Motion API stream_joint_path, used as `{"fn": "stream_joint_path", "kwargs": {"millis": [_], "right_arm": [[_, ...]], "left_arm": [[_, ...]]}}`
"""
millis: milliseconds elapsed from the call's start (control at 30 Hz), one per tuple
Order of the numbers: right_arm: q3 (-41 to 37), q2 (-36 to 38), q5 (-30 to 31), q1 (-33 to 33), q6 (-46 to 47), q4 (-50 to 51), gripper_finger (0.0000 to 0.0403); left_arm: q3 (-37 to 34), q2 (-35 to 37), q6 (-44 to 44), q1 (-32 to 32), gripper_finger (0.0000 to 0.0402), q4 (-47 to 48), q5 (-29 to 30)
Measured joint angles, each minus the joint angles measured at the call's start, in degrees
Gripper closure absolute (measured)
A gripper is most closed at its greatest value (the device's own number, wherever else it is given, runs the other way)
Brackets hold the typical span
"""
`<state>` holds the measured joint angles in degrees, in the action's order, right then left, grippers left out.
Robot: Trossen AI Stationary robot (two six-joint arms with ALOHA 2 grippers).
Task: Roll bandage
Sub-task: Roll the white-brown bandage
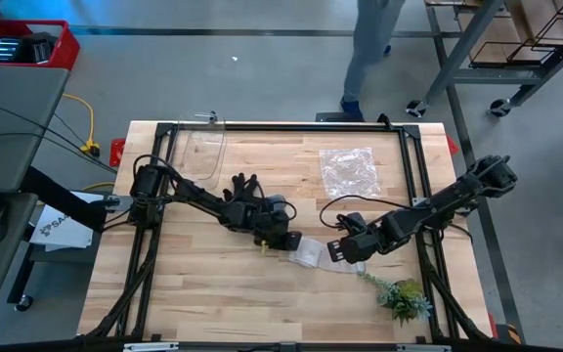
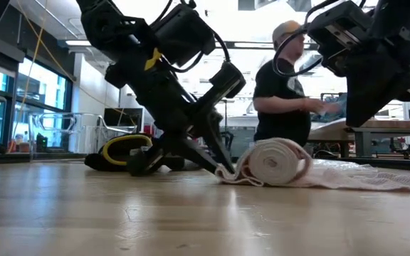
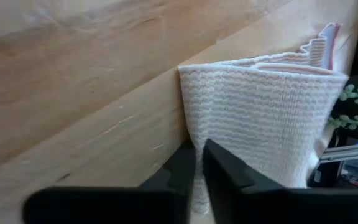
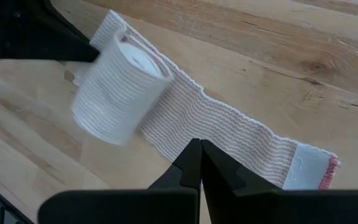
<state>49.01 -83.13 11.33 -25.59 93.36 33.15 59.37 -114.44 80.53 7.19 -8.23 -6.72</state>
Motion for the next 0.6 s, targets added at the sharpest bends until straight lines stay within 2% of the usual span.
{"fn": "stream_joint_path", "kwargs": {"millis": [333, 600], "right_arm": [[0.0, -1.81, -3.75, -1.23, 4.15, 0.32, 0.0403], [0.0, -9.1, -7.34, -1.15, 2.33, -9.4, 0.0403]], "left_arm": [[-0.05, 4.55, 1.04, 1.67, 0.0399, 12.93, 0.22], [-0.11, 6.48, 4.67, 5.58, 0.04, 18.95, 1.86]]}}
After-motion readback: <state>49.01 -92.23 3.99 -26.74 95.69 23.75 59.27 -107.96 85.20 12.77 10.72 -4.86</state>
